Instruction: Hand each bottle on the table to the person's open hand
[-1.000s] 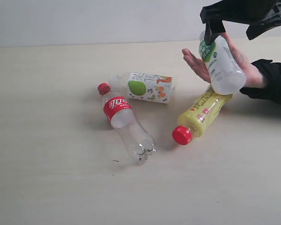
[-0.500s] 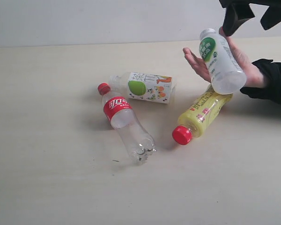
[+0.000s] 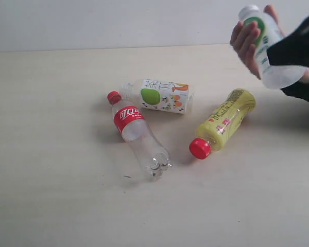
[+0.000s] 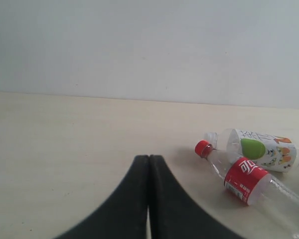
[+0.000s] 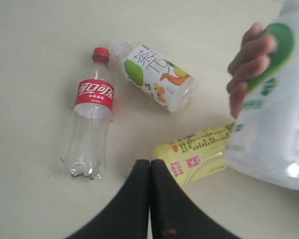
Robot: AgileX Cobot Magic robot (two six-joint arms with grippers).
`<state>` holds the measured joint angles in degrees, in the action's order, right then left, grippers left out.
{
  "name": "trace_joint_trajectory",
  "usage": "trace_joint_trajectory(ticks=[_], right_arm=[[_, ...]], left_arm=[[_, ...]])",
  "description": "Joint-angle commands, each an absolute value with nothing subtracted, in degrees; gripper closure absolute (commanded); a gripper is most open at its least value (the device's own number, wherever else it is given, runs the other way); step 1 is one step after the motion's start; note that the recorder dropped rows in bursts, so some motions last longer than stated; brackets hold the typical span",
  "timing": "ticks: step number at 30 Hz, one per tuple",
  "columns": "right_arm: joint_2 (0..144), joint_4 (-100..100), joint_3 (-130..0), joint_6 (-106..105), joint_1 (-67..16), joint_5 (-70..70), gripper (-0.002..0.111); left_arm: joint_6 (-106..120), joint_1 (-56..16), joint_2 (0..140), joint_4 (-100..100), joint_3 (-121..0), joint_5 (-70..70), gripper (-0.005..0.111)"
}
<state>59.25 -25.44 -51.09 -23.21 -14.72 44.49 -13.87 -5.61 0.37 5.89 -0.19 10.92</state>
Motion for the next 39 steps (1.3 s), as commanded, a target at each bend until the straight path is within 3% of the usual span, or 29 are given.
trace_joint_trajectory(ticks=[1, 9, 18, 25, 39], right_arm=[[45.92, -34.62, -36.99, -32.34, -14.64, 38.50, 0.108], [25.99, -56.05, -21.64, -49.45, -14.64, 39.96, 0.108], [21.01, -64.58, -19.65, -60.66, -14.64, 41.62, 0.108], [15.02, -79.53, -9.91, -75.53, -14.64, 39.95, 0.108], [7.14, -80.98, -8.98, -79.33, -14.64, 32.90, 0.108]], left_arm=[[-13.80, -5.94, 0.00, 5.60, 0.00, 10.61, 0.107], [-13.80, -5.94, 0.00, 5.60, 0.00, 10.61, 0.107], [-13.80, -5.94, 0.00, 5.60, 0.00, 10.61, 0.107], [-13.80, -5.94, 0.00, 5.60, 0.00, 10.61, 0.107], [-13.80, -5.94, 0.00, 5.60, 0.00, 10.61, 0.107]])
